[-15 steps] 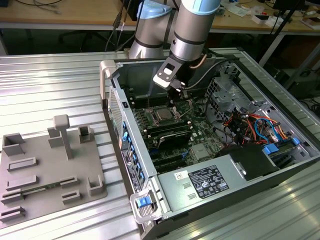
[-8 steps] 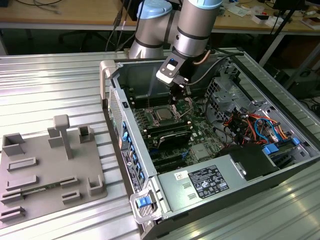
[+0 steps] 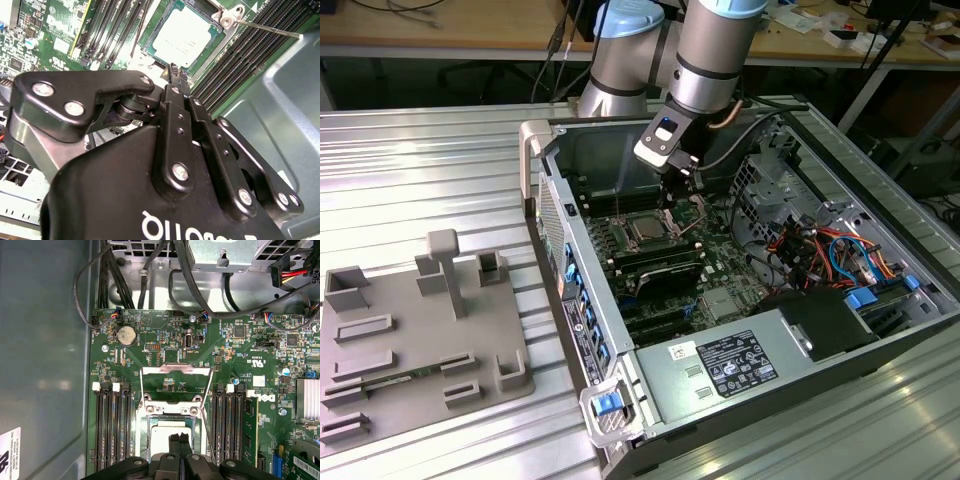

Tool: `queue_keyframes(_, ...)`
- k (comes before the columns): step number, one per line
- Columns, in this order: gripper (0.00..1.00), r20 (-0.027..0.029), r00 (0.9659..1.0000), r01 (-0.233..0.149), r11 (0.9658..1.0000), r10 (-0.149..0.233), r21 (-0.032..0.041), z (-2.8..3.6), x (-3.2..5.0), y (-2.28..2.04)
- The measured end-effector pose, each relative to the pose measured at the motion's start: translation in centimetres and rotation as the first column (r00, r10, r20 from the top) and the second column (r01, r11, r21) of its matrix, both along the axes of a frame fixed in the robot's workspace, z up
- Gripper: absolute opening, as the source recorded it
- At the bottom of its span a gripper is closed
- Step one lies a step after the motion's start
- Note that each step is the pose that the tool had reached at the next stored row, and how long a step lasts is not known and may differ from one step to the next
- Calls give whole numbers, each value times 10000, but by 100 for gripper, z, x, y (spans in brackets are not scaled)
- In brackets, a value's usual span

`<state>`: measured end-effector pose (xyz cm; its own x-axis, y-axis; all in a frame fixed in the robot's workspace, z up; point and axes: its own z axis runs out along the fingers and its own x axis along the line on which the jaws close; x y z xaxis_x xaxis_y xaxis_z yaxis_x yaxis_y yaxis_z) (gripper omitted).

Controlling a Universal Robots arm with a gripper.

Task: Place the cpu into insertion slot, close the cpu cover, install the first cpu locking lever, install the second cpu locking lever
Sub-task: 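Close the cpu cover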

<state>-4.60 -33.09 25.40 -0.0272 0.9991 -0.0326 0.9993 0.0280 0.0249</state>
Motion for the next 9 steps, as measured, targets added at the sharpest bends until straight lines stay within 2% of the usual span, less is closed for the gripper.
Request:
queue_keyframes(6, 11, 0, 10000, 0, 10000, 0, 0, 0, 3, 0)
queue_keyframes(9, 11, 0, 10000, -1, 10000, 1, 0, 0, 48, 0)
